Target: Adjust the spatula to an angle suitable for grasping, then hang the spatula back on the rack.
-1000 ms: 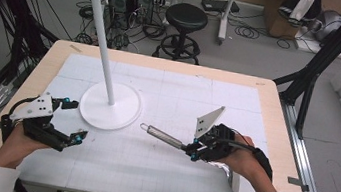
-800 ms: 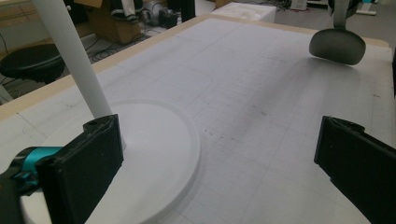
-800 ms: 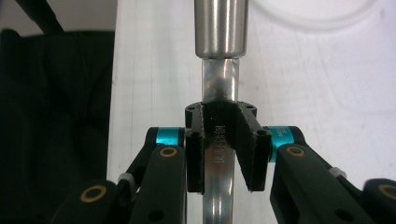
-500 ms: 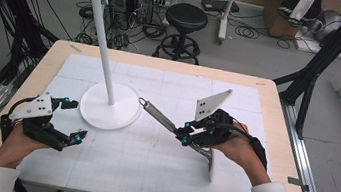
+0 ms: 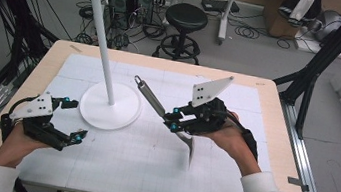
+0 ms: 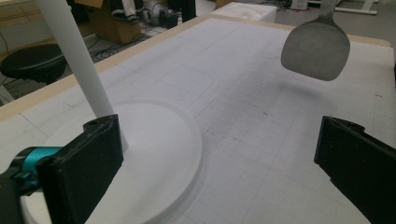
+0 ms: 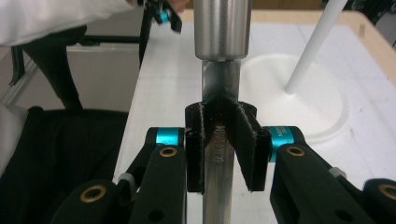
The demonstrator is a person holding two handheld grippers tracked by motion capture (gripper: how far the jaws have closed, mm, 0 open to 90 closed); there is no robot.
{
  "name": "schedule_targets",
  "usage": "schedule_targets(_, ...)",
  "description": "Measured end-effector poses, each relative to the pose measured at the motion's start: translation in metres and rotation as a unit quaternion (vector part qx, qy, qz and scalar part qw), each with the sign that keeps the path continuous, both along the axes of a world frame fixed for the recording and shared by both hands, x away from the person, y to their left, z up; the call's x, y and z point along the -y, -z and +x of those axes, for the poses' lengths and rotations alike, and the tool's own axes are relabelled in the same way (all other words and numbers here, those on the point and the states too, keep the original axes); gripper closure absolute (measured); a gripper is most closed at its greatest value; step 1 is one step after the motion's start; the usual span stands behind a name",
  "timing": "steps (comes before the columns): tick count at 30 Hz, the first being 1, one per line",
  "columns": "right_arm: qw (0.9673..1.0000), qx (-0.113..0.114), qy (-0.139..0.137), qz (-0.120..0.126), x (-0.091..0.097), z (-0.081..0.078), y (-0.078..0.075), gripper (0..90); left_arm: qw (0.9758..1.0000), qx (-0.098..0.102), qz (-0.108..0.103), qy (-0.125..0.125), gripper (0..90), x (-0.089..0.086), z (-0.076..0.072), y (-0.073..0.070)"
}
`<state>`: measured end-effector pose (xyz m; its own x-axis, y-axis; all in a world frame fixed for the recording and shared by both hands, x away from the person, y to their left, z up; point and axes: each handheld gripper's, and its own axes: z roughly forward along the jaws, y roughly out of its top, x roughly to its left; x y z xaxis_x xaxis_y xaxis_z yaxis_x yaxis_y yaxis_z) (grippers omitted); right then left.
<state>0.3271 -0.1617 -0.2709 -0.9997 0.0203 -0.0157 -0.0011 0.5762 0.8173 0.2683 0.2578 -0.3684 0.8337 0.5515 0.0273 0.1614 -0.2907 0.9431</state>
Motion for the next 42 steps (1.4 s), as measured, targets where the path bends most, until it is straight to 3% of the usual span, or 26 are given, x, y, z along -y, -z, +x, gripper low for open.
schedule_targets(11,0.9992,0.003,-0.01,0.037,-0.016,0.007,-0.009,75.0,0.9999,-0.004,0.011,0.004,1.8,0.002,0.002,0.003)
schedule_targets(14,0.9983,0.004,-0.013,0.056,-0.023,0.011,-0.011,75.0,0.9999,-0.002,0.009,0.004,1.7,0.002,0.001,0.002)
schedule_targets(23,0.9967,-0.004,-0.027,0.077,-0.031,0.013,-0.018,75.0,1.0,0.002,0.005,0.005,1.8,0.0,-0.001,-0.001)
schedule_targets(42,0.9973,-0.013,-0.022,0.069,-0.029,0.013,-0.017,75.0,0.9999,0.004,-0.004,0.016,1.8,0.001,-0.005,-0.009)
